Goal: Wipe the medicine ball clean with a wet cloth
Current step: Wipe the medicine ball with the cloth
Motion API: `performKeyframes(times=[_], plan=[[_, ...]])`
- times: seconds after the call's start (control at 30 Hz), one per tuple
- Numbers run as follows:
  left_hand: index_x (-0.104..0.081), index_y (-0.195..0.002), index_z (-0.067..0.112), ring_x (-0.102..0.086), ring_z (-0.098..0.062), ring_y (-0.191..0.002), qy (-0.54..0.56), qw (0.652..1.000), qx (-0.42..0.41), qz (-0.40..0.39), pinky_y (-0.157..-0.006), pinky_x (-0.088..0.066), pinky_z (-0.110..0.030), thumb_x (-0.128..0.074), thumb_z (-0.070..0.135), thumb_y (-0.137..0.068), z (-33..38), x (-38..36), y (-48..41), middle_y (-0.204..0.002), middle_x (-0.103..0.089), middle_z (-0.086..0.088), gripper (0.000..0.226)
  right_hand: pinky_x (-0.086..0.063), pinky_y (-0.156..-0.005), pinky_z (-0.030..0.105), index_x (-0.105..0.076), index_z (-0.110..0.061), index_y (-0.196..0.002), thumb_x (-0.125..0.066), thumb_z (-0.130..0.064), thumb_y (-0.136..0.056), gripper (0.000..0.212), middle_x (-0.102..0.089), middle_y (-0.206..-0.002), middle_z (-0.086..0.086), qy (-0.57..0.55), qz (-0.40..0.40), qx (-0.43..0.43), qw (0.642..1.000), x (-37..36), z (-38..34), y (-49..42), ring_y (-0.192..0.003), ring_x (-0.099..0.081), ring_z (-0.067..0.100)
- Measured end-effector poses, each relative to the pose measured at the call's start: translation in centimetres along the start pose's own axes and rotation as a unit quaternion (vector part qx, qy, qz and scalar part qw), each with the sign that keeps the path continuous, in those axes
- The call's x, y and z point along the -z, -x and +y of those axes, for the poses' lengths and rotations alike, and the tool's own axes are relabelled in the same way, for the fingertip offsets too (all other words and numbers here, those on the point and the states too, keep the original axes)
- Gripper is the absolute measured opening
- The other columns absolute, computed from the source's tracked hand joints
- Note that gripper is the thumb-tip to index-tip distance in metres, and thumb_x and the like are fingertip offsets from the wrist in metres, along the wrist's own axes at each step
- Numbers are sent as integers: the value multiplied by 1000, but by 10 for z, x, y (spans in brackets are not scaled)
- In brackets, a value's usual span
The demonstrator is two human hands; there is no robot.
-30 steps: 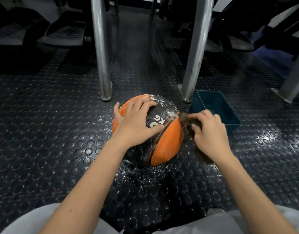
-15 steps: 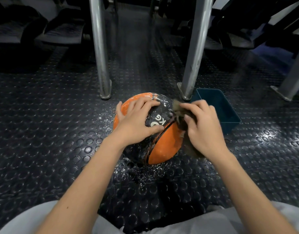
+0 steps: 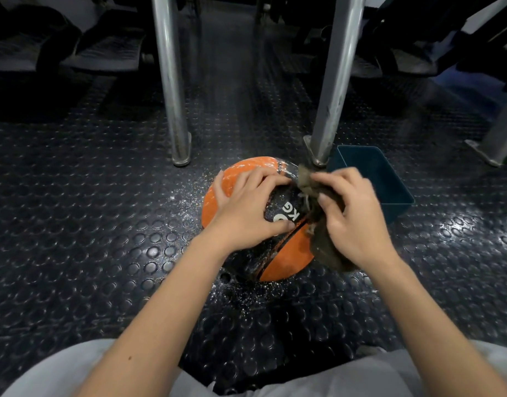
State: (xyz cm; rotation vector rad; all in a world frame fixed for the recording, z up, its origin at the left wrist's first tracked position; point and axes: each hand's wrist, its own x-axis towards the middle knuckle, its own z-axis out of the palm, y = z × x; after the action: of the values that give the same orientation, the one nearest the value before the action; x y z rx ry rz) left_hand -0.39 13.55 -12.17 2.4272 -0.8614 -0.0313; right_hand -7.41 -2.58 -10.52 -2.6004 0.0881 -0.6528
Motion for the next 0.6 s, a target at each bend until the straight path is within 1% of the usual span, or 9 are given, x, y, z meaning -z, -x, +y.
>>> performKeyframes(times=[0.07,0.13,0.17,0.2,0.27,0.37,0.43,0.53,0.6], plan=[[-34,-135,42,-13,3,-132,5,1000,-1,-3,-108,20,-44,-64,55,-78,2,0,0,-135,-29,23,65,-37,-90,28,-59,-20,-124,-52,-8,-93,34,-52,-112,-1,53,-81,-77,992,-6,15,3,-105,-46,23],[-33,-136,42,-13,3,-131,8,1000,-1,0,-107,21,-42,-63,54,-80,2,-1,-1,-136,-28,22,65,-39,-88,37,-56,-23,-128,-50,-11,-94,36,-50,-117,2,168,-119,-119,971,0,27,3,-108,-43,24],[-33,-136,42,-13,3,-131,8,1000,0,0,-107,21,-42,-62,54,-80,2,-1,0,-136,-27,22,65,-39,-87,38,-56,-22,-128,-50,-11,-94,36,-50,-117,2,180,-108,-122,970,4,28,2,-107,-43,24],[-33,-136,42,-13,2,-132,8,1000,2,0,-108,20,-42,-62,54,-80,2,0,0,-136,-27,22,65,-39,-87,36,-57,-21,-127,-50,-11,-94,35,-49,-115,2,154,-77,-115,978,6,26,1,-105,-42,24],[-33,-136,42,-13,2,-131,5,1000,7,3,-109,19,-44,-63,54,-80,0,0,-1,-136,-27,22,65,-33,-83,27,-59,-16,-124,-53,-8,-92,33,-50,-111,1,61,-14,-62,996,5,14,-1,-100,-42,20],[-34,-135,42,-15,1,-132,4,1000,16,10,-110,17,-45,-64,55,-78,-2,1,0,-136,-28,22,66,-33,-82,24,-63,-13,-118,-57,-3,-89,31,-53,-107,1,-3,-25,15,1000,-7,-1,4,-95,-45,18],[-35,-135,43,-16,0,-133,11,1000,20,13,-110,17,-46,-64,55,-78,-3,2,-1,-136,-29,22,65,-38,-87,32,-62,-16,-119,-56,-4,-90,32,-53,-109,0,2,-65,-12,998,-11,3,4,-99,-46,21],[-34,-136,42,-15,1,-132,15,1000,23,10,-111,17,-47,-64,53,-80,-3,3,-1,-136,-28,22,65,-40,-89,39,-57,-21,-126,-52,-8,-92,37,-50,-116,1,160,-115,-93,976,0,21,2,-106,-43,23],[-34,-136,42,-14,2,-132,18,1000,23,10,-111,17,-47,-64,53,-79,-4,3,-1,-135,-28,22,65,-39,-87,36,-58,-19,-126,-52,-8,-92,36,-49,-115,2,149,-68,-112,980,9,23,0,-105,-42,23]])
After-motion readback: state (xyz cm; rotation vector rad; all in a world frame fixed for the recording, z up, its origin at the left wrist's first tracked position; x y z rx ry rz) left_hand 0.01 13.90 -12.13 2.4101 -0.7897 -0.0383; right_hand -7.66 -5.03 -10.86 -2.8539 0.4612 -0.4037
